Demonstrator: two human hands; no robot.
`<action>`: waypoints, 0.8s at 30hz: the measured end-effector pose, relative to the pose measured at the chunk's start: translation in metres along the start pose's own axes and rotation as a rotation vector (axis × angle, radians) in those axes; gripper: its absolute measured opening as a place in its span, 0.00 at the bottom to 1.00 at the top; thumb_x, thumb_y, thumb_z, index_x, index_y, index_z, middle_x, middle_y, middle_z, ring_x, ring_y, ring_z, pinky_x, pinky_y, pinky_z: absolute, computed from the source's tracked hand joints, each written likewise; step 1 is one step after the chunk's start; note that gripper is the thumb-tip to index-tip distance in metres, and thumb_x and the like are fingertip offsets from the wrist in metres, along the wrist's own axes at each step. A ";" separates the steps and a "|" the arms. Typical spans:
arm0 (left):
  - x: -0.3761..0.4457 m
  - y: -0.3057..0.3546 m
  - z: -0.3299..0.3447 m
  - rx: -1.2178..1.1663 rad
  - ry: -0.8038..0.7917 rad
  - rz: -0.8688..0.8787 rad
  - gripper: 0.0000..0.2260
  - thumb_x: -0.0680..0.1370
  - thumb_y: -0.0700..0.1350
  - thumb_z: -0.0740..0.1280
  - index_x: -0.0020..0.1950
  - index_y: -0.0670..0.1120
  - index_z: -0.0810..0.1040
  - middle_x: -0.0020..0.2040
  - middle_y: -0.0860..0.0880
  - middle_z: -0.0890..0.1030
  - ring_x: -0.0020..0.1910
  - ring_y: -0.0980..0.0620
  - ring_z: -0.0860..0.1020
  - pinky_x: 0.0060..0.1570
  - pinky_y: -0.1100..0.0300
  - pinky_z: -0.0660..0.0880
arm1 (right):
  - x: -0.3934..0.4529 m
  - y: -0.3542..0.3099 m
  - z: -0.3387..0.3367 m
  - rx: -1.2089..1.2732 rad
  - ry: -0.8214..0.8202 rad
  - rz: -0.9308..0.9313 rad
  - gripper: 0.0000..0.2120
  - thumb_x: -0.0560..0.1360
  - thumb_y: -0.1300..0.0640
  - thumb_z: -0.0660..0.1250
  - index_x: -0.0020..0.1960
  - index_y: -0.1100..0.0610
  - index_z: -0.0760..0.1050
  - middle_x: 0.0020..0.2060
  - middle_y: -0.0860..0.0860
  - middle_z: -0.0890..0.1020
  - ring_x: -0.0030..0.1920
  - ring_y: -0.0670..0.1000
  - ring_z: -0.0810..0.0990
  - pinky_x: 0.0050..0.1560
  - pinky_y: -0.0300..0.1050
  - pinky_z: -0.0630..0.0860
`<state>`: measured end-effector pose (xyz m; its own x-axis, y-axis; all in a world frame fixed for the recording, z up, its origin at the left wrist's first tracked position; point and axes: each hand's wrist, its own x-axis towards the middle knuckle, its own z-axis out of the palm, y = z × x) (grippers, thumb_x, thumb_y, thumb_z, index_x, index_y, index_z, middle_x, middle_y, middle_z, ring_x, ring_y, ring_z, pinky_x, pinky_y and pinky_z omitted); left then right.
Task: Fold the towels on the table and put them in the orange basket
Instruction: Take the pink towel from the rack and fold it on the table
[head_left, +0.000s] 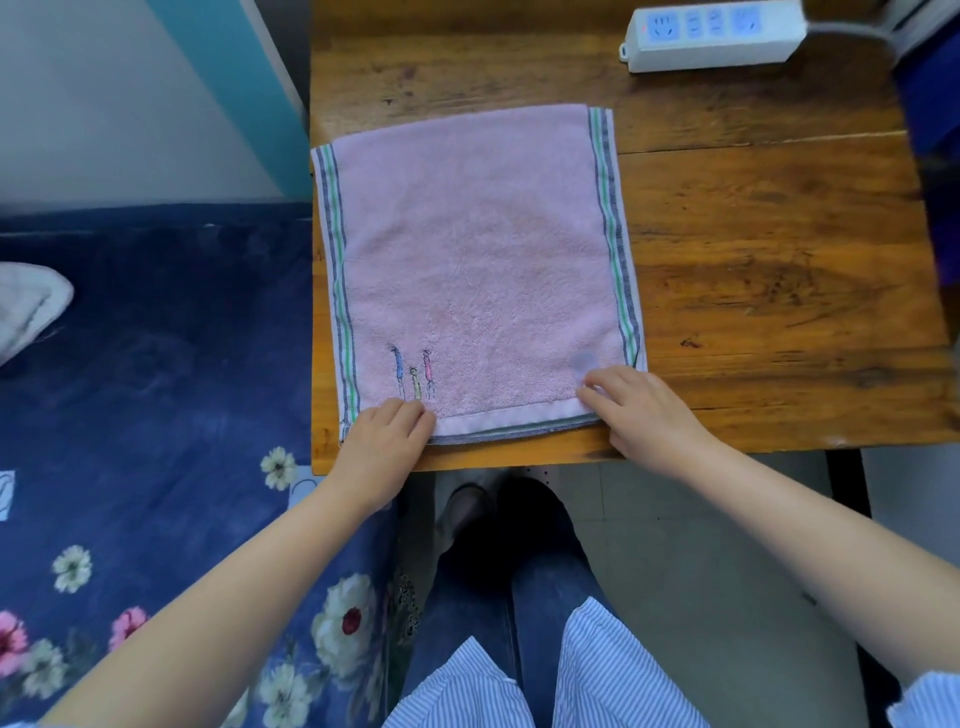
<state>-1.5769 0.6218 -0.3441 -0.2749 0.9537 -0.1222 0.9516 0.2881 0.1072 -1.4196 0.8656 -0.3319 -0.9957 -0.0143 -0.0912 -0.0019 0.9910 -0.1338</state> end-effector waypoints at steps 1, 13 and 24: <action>0.001 -0.001 -0.001 0.013 0.009 -0.003 0.19 0.63 0.36 0.51 0.37 0.37 0.82 0.33 0.42 0.81 0.28 0.43 0.79 0.24 0.61 0.74 | 0.000 -0.001 0.000 -0.020 -0.004 -0.005 0.25 0.44 0.71 0.77 0.42 0.63 0.81 0.41 0.58 0.83 0.39 0.58 0.83 0.32 0.45 0.78; -0.007 -0.016 -0.014 -0.079 0.011 -0.129 0.16 0.50 0.28 0.79 0.33 0.35 0.78 0.36 0.38 0.82 0.33 0.42 0.81 0.26 0.58 0.77 | -0.003 0.019 -0.004 0.070 0.138 0.097 0.16 0.47 0.82 0.69 0.31 0.68 0.78 0.28 0.61 0.80 0.26 0.60 0.77 0.22 0.48 0.75; -0.005 -0.030 -0.044 -0.597 -0.908 -0.382 0.15 0.77 0.47 0.63 0.34 0.50 0.61 0.34 0.52 0.65 0.31 0.52 0.63 0.31 0.61 0.62 | -0.008 0.020 -0.032 0.531 -0.610 0.471 0.10 0.66 0.67 0.56 0.27 0.61 0.64 0.27 0.58 0.66 0.31 0.55 0.66 0.31 0.46 0.59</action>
<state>-1.6100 0.6123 -0.3037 -0.1003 0.4507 -0.8870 0.5443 0.7712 0.3302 -1.4148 0.8899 -0.3024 -0.6627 0.1566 -0.7323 0.5813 0.7242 -0.3711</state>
